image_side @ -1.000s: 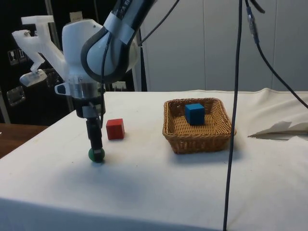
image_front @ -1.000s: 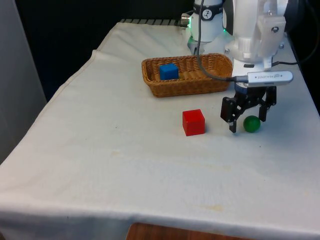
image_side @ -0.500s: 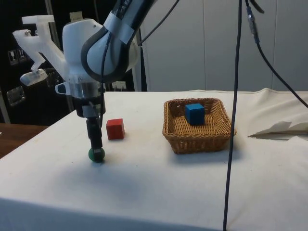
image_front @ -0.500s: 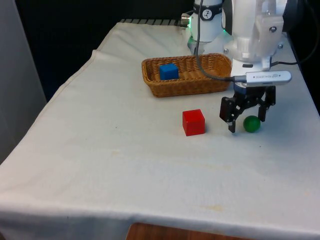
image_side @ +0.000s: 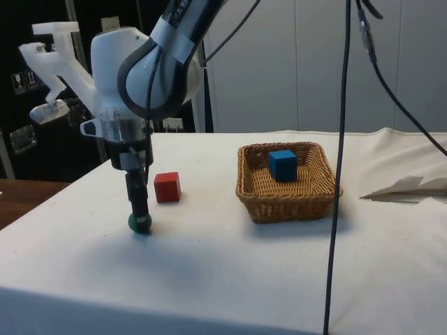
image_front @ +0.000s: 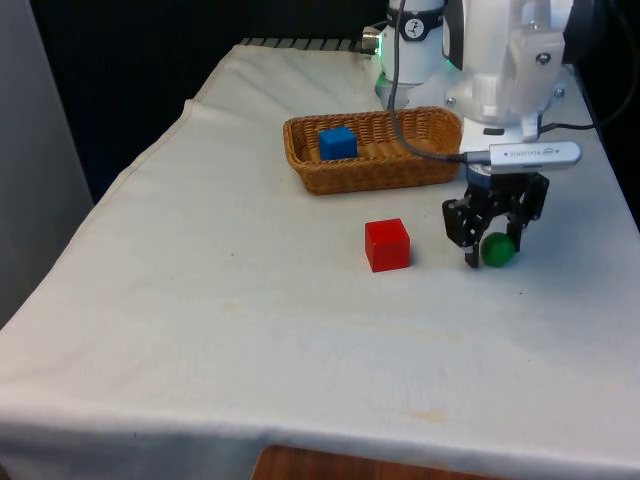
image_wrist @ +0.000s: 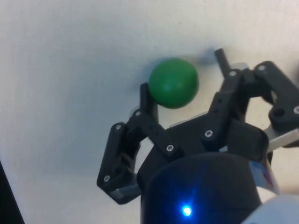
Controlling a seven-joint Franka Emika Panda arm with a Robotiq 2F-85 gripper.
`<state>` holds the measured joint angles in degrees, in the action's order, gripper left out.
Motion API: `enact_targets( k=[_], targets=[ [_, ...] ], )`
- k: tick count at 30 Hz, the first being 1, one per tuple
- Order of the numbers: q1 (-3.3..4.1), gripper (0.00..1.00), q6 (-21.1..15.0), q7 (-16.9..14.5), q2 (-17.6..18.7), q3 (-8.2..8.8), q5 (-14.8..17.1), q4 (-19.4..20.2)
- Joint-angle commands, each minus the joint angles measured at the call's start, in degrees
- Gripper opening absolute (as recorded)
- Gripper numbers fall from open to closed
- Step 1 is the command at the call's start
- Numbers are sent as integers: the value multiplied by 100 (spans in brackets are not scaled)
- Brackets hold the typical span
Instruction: Place all non-red objects into the basket.
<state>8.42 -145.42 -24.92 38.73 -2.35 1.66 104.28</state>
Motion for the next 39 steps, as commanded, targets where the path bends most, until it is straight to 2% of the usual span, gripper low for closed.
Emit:
enact_targets(
  k=[1, 4, 12, 17, 18, 19, 25, 27, 28, 35, 36, 37, 39],
  targets=[
    [0, 28, -11, 0, 6, 0, 6, -11],
    [0, 0, -11, 0, 6, 6, 0, -11],
    [0, 0, -6, 0, -6, 6, 0, -11],
    [-17, 0, 86, -6, -235, -17, 29, 74],
    [-6, 0, 69, 0, -126, 0, 0, -6],
    [-17, 0, 103, -11, -321, -29, 34, 132],
    [-29, 0, 92, -29, -602, -40, 63, 361],
    [-6, 0, 138, 0, -573, -6, 23, 321],
    [-29, 0, 80, -29, -659, -46, 63, 407],
    [-40, 0, 80, -57, -888, -63, 86, 596],
    [-6, 0, 132, -6, -814, -17, 29, 516],
    [-40, 0, 86, -57, -917, -63, 86, 619],
    [-40, 0, 92, -57, -991, -63, 86, 682]
  ],
)
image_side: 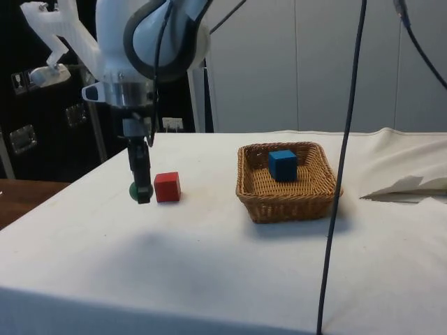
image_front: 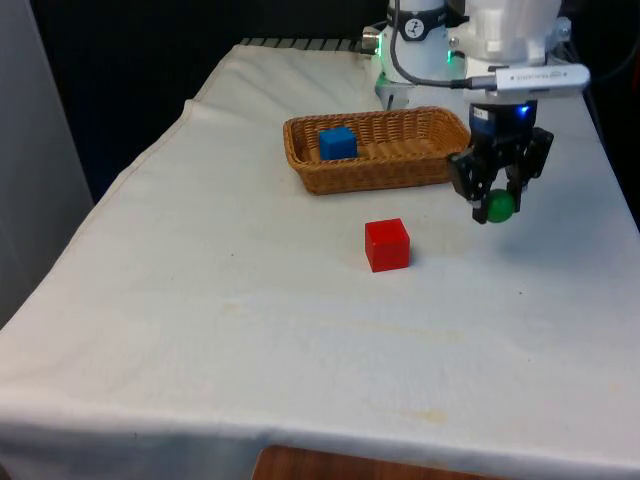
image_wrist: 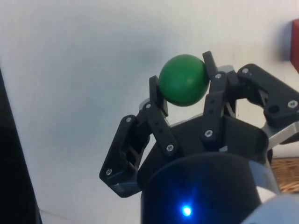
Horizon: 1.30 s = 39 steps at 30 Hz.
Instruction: Place all non-red objects into the basket.
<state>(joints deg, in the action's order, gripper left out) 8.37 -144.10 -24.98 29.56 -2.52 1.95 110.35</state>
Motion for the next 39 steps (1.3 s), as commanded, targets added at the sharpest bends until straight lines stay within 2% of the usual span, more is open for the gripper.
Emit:
enact_targets(
  k=[1, 5, 6, 7, 15, 16, 17, 22, 25, 30, 34, 35, 36, 39],
  targets=[
    [-29, 0, -40, -52, -115, -40, 52, 103],
    [-29, 0, 11, -63, -332, -23, 34, 246],
    [0, 0, 11, -17, -258, 6, 0, 189],
    [-34, 0, 34, -69, -384, -17, 34, 269],
    [-52, 0, 206, -109, -825, 0, 34, 481],
    [-34, 0, 206, -74, -773, 17, 0, 447],
    [-57, 0, 212, -115, -865, 0, 34, 504],
    [-80, 0, 264, -155, -1134, 6, 40, 665],
    [-69, 0, 275, -120, -1175, 23, 0, 688],
    [-115, 0, 275, -201, -1473, 11, 57, 928],
    [-115, 0, 292, -218, -1639, 34, 63, 1054],
    [-92, 0, 286, -155, -1564, 57, 0, 1003],
    [-115, 0, 304, -218, -1673, 46, 63, 1089],
    [-120, 0, 350, -235, -1845, 69, 69, 1209]
  ],
)
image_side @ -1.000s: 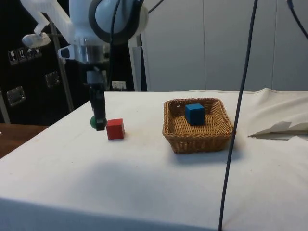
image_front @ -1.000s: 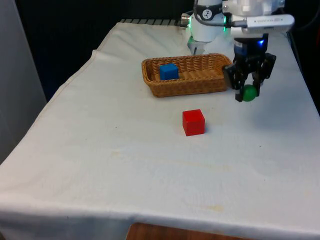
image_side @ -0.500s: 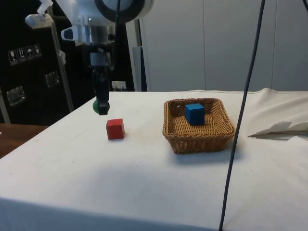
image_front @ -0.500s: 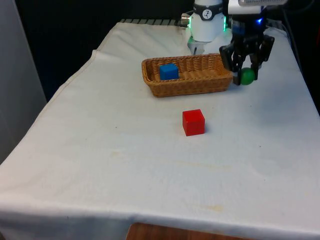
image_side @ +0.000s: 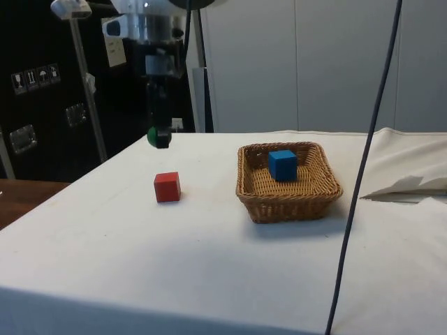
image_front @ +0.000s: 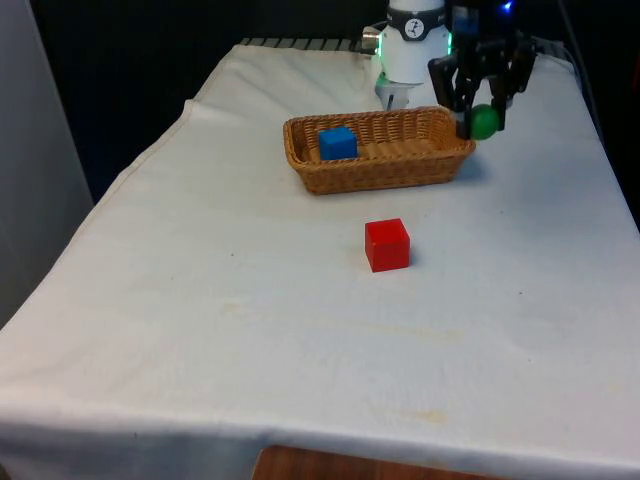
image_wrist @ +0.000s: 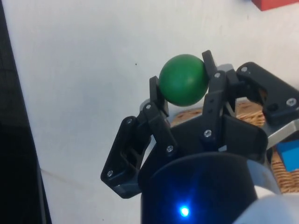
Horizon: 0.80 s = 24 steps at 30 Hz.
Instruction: Place all non-red objects into the basket.
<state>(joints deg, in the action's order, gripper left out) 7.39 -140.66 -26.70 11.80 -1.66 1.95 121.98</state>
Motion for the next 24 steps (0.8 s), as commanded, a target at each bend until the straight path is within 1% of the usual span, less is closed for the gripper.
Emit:
enact_targets(
  k=[1, 3, 4, 5, 7, 13, 14, 15, 21, 22, 23, 24],
  targets=[
    [-23, 0, 17, -69, -109, -11, 74, 80],
    [-29, 0, 40, -80, -195, 0, 74, 138],
    [-6, 0, 23, -11, -138, 17, 0, 103],
    [-34, 0, 63, -92, -269, 11, 86, 195],
    [-40, 0, 97, -103, -338, 23, 103, 246],
    [-46, 0, 246, -120, -510, 97, 155, 367],
    [-23, 0, 258, -63, -493, 120, 92, 344],
    [-46, 0, 292, -120, -561, 120, 183, 395],
    [-46, 0, 367, -97, -688, 178, 258, 516],
    [-34, 0, 350, -69, -636, 178, 195, 470],
    [-46, 0, 367, -92, -699, 189, 269, 539],
    [-46, 0, 367, -86, -722, 201, 275, 561]
  ],
)
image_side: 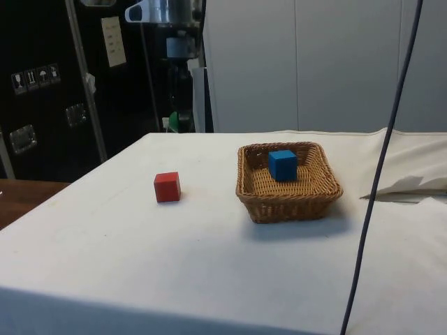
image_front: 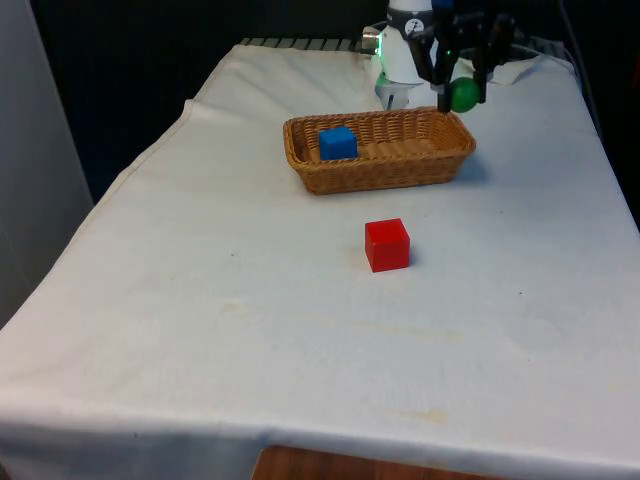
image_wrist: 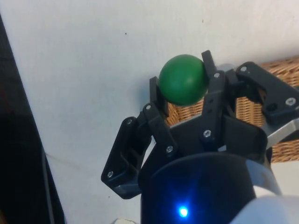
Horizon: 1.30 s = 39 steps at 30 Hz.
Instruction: Place all non-red objects into the basket.
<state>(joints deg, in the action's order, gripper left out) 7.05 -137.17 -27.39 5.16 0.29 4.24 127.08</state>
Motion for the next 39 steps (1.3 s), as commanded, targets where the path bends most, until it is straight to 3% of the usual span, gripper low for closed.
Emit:
enact_targets(
  k=[1, 24, 31, 32, 39],
  targets=[
    [-11, 0, 11, -11, -74, 11, 52, 80],
    [0, 0, -23, 206, -539, 97, 17, 699],
    [-6, 0, -92, 470, -607, 103, -17, 819],
    [0, 0, -29, 384, -596, 103, 17, 791],
    [-11, 0, -109, 745, -550, 109, -40, 825]
  ],
)
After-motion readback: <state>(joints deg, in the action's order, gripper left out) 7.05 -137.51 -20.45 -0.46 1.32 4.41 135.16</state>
